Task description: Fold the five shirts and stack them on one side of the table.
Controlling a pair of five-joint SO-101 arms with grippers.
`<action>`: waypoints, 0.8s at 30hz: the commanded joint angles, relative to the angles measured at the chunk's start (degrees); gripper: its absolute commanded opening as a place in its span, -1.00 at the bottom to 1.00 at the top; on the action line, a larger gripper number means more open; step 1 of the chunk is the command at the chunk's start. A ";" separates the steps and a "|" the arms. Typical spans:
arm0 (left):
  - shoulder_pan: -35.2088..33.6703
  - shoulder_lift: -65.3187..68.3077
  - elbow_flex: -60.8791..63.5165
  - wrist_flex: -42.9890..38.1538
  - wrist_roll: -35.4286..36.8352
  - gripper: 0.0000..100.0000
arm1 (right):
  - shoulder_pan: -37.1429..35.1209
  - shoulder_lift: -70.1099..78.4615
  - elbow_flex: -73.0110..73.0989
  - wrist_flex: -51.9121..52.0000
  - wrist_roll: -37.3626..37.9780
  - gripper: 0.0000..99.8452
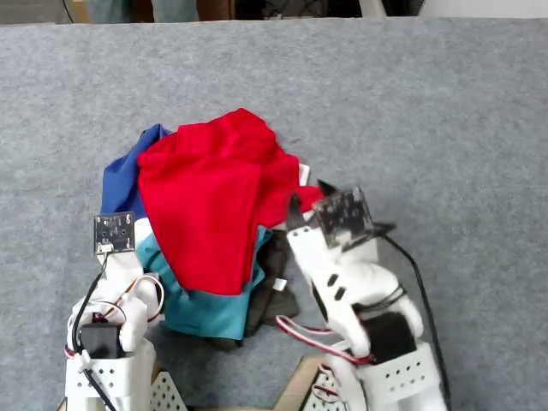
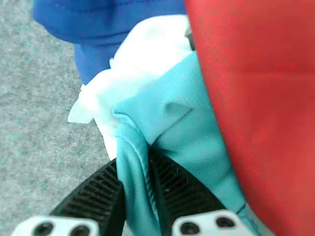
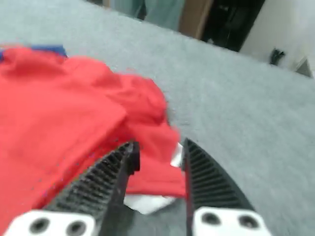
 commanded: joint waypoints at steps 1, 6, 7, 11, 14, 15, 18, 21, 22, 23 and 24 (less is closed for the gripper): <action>0.48 -0.18 0.48 0.35 0.44 -0.94 | -2.11 17.98 -16.57 -0.88 -4.31 -0.54; 0.75 -0.18 0.48 0.35 0.53 -0.94 | -6.68 38.55 -29.76 2.81 -5.01 -0.45; 0.75 -0.18 0.48 0.35 0.53 -0.94 | -7.82 42.59 -31.96 4.04 -5.01 -0.44; 0.75 -0.18 0.48 0.35 0.53 -0.94 | -12.66 58.68 -41.80 9.76 -5.27 -0.40; 0.66 -0.18 0.48 0.35 0.53 -0.94 | -13.36 72.40 -48.04 6.68 -5.36 -0.40; 0.66 -0.18 0.48 0.35 0.53 -0.94 | -13.36 76.97 -49.89 5.10 -5.36 -0.40; 0.66 -0.18 0.48 0.35 0.53 -0.94 | -12.66 90.15 -55.60 2.29 -5.36 -0.41; 0.75 -0.18 0.48 0.35 0.53 -0.94 | -11.16 96.75 -60.79 3.52 -5.01 -0.67; 0.75 -0.18 0.48 0.35 0.53 -0.94 | -10.02 97.36 -61.67 3.52 -5.10 -0.85; 0.84 -0.18 0.48 0.35 0.79 -0.94 | -8.97 97.45 -62.55 3.60 -5.19 -1.00; 0.84 -0.18 0.48 0.35 0.79 -0.94 | -8.09 96.84 -62.81 3.87 -5.10 -0.93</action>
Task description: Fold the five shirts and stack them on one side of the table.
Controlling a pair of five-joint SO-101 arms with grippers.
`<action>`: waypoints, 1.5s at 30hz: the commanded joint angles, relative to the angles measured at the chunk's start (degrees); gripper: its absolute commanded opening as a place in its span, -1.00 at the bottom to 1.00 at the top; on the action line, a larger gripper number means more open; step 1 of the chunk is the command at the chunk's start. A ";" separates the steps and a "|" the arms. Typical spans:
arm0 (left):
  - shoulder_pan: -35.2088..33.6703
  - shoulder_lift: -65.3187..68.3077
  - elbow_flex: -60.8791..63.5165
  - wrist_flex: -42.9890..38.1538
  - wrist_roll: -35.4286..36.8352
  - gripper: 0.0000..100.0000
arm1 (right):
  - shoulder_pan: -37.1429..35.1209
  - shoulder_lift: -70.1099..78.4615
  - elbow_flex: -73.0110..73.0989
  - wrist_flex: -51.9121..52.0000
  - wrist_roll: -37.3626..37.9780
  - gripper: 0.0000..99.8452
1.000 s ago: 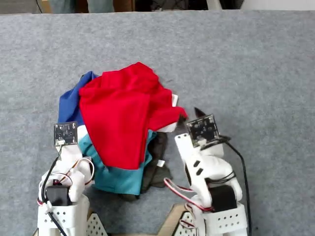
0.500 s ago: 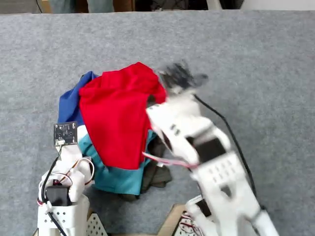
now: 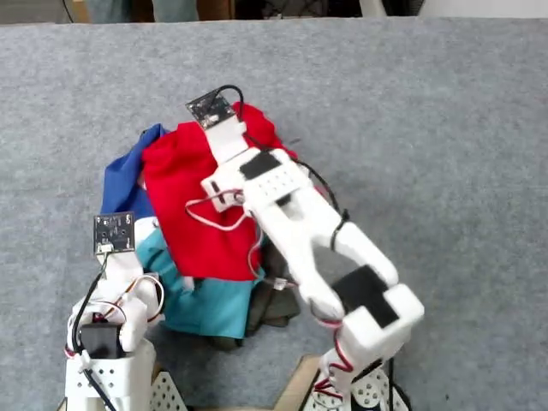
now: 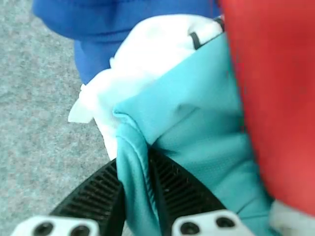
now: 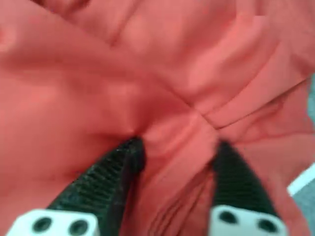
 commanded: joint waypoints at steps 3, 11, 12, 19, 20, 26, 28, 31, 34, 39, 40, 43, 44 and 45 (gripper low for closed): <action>0.84 -0.18 0.48 0.18 0.18 -0.93 | 5.54 -3.74 -4.18 2.46 -0.09 -0.97; 1.89 -0.18 -5.32 -11.43 0.62 -0.93 | 17.58 -25.71 -4.53 8.44 3.69 -0.97; 1.89 -0.18 -6.73 -14.24 -0.35 -0.93 | 19.52 -28.70 -4.53 9.32 5.10 -0.97; 2.95 5.54 -22.37 -18.46 -0.62 -0.67 | 27.87 -41.54 -4.35 11.96 13.01 -0.97; 2.95 9.05 -25.45 -17.85 0.00 -0.66 | 29.19 -41.98 -4.35 11.96 14.33 -0.97; 5.05 41.14 -48.31 -12.57 7.82 -0.48 | 35.34 -42.51 -4.53 11.69 23.03 -0.97; 8.40 52.22 -57.63 -7.74 10.46 -0.40 | 35.69 -42.07 -4.70 9.67 22.33 -0.97; 10.68 68.75 -68.44 -5.01 8.44 -0.38 | 36.75 -40.66 -3.47 0.18 18.46 -0.97; 9.45 85.89 -75.65 -6.42 5.10 -0.38 | 41.76 -39.16 -3.12 -6.59 16.35 -0.97; 9.45 111.12 -87.25 -5.89 11.60 -0.38 | 48.18 -36.88 -1.71 -12.66 13.01 -0.97; 9.63 114.99 -89.63 -6.07 13.01 -0.38 | 48.53 -36.53 -1.80 -13.27 12.84 -0.97; 9.71 126.24 -96.40 -5.80 15.91 -0.38 | 47.38 -36.62 -2.42 -11.08 12.84 -0.97; 9.36 129.23 -98.07 -5.71 17.41 -0.38 | 45.98 -36.88 -2.68 -10.20 12.84 -0.97; 9.27 132.22 -99.91 -4.84 18.11 -0.39 | 45.01 -36.97 -2.86 -9.49 13.01 -0.97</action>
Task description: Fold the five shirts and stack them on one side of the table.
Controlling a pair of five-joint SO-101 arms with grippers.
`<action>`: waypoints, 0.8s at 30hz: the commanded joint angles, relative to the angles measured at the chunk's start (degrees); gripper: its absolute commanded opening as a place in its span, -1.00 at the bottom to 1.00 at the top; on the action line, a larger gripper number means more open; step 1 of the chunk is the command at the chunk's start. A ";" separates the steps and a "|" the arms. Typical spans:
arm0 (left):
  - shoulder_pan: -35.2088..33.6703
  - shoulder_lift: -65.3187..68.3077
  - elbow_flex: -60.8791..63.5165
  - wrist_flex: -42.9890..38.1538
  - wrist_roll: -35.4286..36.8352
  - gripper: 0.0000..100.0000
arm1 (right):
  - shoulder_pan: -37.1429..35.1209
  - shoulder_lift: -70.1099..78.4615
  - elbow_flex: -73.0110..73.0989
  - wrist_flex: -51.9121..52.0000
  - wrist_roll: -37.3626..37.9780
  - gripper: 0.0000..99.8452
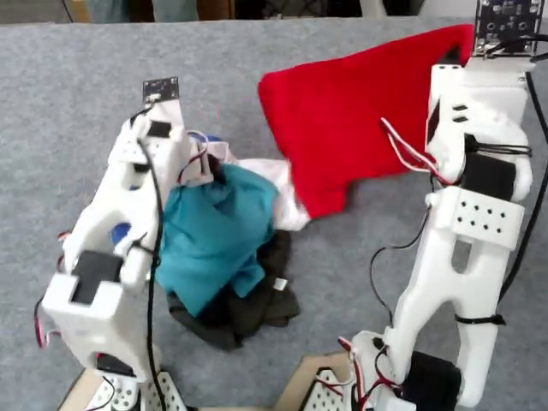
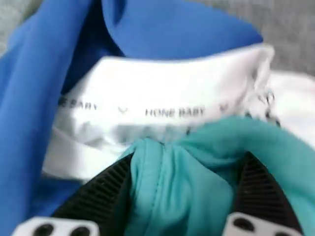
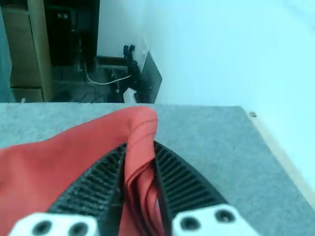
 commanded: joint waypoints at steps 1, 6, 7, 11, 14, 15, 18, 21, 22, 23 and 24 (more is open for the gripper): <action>0.13 11.87 -7.96 2.73 2.55 -0.39 | -2.99 -0.75 -1.54 1.41 0.00 -0.97; 0.31 18.81 -16.66 9.41 -7.74 -0.92 | -4.31 -0.66 -1.45 1.67 0.00 -0.97; -0.57 19.16 -18.15 11.25 -10.20 -0.97 | -4.31 -0.66 -1.45 1.67 0.00 -0.97; -10.68 18.46 -24.84 18.02 -10.99 -0.94 | -4.22 -0.66 -1.45 1.67 0.09 -0.97; -22.29 16.53 -32.22 22.15 -10.46 -0.94 | -4.40 0.84 -1.54 1.32 0.09 -0.97; -25.98 16.09 -35.12 23.38 -10.46 -0.94 | -4.40 1.71 -1.71 1.23 0.09 -0.97; -35.38 15.21 -44.53 27.34 -10.73 -0.94 | -4.40 3.82 -2.86 1.49 0.09 -0.97; -42.77 15.56 -55.96 30.42 -10.73 -0.94 | -4.40 4.62 -3.30 1.58 0.09 -0.97; -44.88 15.74 -59.47 31.03 -10.73 -0.94 | -4.40 4.70 -3.38 1.58 0.09 -0.97; -46.55 15.74 -62.37 31.56 -10.73 -0.94 | -4.40 4.79 -3.38 1.58 0.09 -0.97; -47.96 15.82 -64.48 31.74 -10.46 -0.94 | -4.40 4.79 -3.38 1.58 0.09 -0.97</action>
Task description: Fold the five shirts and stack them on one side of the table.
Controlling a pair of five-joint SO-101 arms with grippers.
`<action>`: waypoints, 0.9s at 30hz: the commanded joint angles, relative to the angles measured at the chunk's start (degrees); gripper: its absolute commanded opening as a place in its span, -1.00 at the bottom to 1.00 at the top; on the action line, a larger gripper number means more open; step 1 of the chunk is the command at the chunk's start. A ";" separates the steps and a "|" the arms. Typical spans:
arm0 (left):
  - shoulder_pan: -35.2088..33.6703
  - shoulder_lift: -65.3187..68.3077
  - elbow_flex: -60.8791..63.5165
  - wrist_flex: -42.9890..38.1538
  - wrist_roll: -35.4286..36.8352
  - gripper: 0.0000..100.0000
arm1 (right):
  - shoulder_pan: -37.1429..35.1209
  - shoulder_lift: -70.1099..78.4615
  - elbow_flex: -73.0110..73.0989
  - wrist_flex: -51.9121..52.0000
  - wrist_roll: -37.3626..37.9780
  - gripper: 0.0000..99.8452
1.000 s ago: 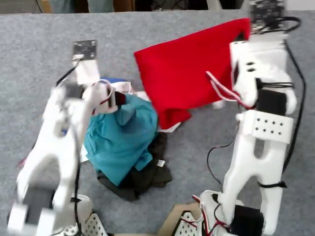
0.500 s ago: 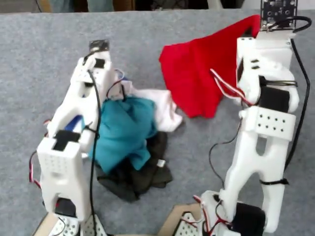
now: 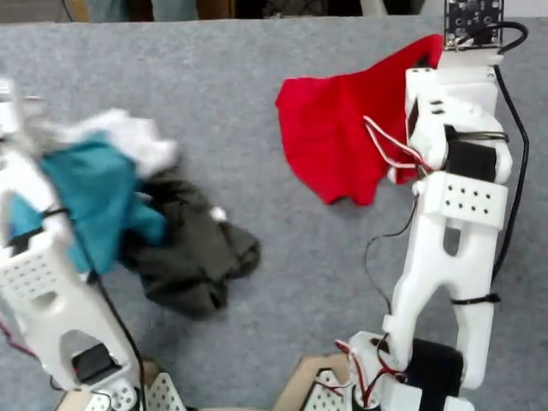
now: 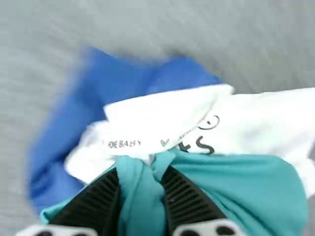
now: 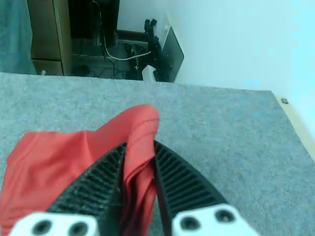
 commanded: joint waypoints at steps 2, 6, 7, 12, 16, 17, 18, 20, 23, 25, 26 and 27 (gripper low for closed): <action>-8.66 -1.67 -12.44 1.49 -0.09 -0.94 | -0.79 -0.22 -3.03 0.09 0.09 -0.97; -10.86 -1.93 -15.16 3.96 10.20 -0.93 | -0.44 -0.04 -2.95 -0.18 0.53 -0.97; -9.10 -2.37 -14.20 3.87 11.34 -0.91 | -0.44 -0.04 -2.86 -0.18 1.58 -0.97; 9.19 -8.26 -4.53 3.87 6.42 -0.64 | -0.35 0.13 -2.68 -0.09 5.01 -0.97; 23.25 -12.75 12.70 3.78 8.79 -0.43 | -0.26 3.30 -3.21 -1.14 5.27 -0.97; 25.63 -12.75 17.71 3.08 10.20 -0.39 | -0.09 4.26 -3.56 -1.32 6.15 -0.97; 27.74 -12.40 22.55 1.67 11.43 -0.36 | 0.44 5.14 -3.82 -1.32 6.77 -0.97; 31.25 -10.73 30.02 -2.73 13.19 -0.36 | 1.23 6.55 -4.88 -1.32 6.86 -0.97; 33.54 -6.51 35.56 -8.79 15.03 -0.36 | 2.11 7.87 -5.85 -1.32 6.86 -0.97; 33.80 -2.37 35.82 -10.99 15.30 -0.38 | 2.46 7.96 -5.93 -1.32 6.95 -0.97; 33.89 -0.18 35.56 -11.69 15.30 -0.41 | 2.55 7.87 -5.93 -1.32 7.03 -0.97; 33.89 2.11 34.68 -11.87 14.86 -0.45 | 2.55 7.87 -6.02 -1.32 7.03 -0.97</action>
